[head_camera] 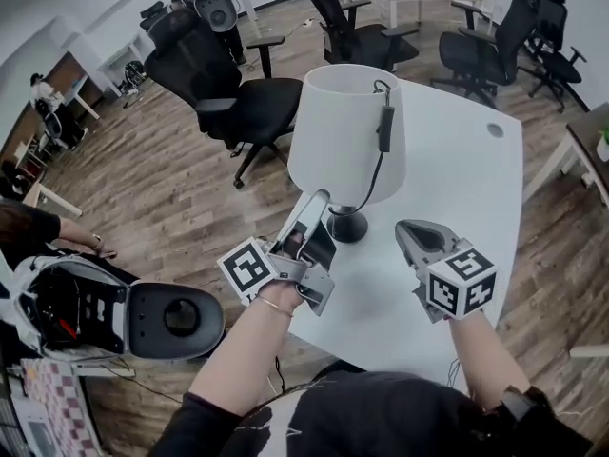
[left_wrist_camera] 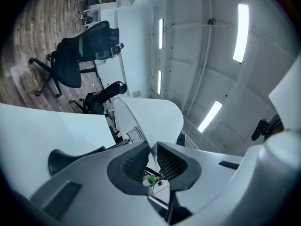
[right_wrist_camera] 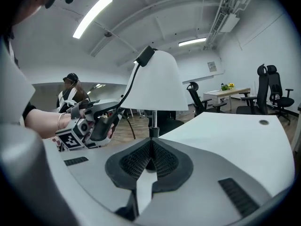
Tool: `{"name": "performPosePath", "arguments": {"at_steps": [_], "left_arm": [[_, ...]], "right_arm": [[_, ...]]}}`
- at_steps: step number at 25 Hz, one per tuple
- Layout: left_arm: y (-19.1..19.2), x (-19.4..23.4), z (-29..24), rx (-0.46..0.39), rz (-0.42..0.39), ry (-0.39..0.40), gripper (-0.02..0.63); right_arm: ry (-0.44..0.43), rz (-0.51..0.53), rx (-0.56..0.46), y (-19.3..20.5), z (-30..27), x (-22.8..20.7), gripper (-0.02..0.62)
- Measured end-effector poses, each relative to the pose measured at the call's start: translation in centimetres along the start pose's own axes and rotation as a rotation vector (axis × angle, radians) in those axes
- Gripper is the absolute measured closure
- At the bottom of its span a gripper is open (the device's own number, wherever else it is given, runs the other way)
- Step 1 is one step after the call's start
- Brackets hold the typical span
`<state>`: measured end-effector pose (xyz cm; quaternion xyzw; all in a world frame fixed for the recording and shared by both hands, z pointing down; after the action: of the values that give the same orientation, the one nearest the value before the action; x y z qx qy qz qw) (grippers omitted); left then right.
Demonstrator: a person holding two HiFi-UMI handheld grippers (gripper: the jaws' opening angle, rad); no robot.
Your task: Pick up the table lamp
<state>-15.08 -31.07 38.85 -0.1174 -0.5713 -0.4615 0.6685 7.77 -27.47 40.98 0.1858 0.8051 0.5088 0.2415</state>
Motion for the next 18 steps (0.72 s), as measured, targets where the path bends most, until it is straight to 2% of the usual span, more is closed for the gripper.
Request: {"name": "performPosePath", "arguments": {"at_steps": [10, 13, 18], "left_arm": [[-0.1, 0.7, 0.2, 0.005, -0.021, -0.002, 0.54], [-0.1, 0.9, 0.0, 0.006, -0.016, 0.001, 0.54], [-0.4, 1.0, -0.3, 0.004, -0.023, 0.0, 0.54]], "right_arm": [[-0.087, -0.002, 0.035, 2.0, -6.4, 0.4, 0.58], [-0.089, 0.012, 0.052, 2.4, -7.9, 0.2, 0.58], [-0.092, -0.039, 0.091, 3.1, -10.0, -0.4, 0.58]]}}
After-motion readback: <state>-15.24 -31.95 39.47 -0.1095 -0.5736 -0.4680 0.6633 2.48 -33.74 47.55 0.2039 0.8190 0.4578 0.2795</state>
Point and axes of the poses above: the fingertips, and each gripper's own axes: z backward along the fingers, x to its left, y out of its underside, the point moved 8 cm from there along z, backward along the fingers, and after that the axes turned 4 degrees about y, right-handed, at the moved point
